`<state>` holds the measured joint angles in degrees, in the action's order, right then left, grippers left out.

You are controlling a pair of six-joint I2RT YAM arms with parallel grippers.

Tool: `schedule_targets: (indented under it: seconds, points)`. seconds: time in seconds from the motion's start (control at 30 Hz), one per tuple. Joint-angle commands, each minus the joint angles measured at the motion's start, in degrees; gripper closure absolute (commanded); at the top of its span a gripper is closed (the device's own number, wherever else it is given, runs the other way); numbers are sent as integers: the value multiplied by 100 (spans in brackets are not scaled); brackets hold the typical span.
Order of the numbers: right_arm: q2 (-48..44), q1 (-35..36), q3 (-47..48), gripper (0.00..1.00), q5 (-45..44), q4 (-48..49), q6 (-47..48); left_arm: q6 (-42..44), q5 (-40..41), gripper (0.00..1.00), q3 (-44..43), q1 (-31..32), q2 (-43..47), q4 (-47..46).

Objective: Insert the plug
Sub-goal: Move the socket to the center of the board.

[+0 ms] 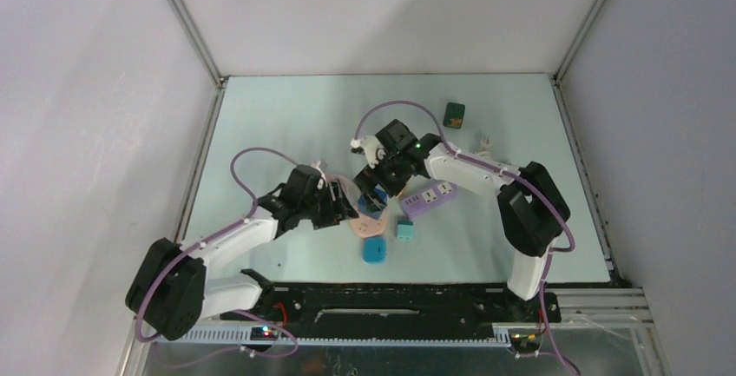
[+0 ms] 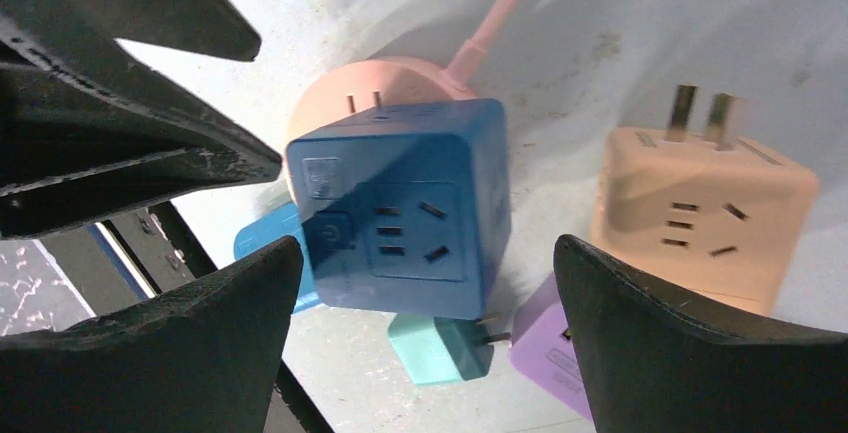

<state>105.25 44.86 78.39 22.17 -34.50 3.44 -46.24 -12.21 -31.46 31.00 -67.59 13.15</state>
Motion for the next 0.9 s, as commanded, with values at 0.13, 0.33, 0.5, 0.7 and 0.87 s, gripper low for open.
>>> schedule_targets:
  seconds: [0.13, 0.33, 0.5, 0.7, 0.87]
  points:
    - [-14, 293, 139, 4, -224, 168, 387, 84, -70, 34, -339, -23, -246, 103]
    - [232, 472, 213, 27, -693, 133, 393, -70, 24, 35, -252, -24, -519, 132]
    - [270, 480, 237, 44, -840, 223, 321, -241, -42, 39, -134, -68, -922, -183]
    - [292, 424, 343, 97, -744, 202, 189, -268, 51, 55, -276, -68, -1468, -34]
    - [69, 310, 405, 100, -334, 207, -103, -193, 89, 66, -391, -68, -1885, 193]
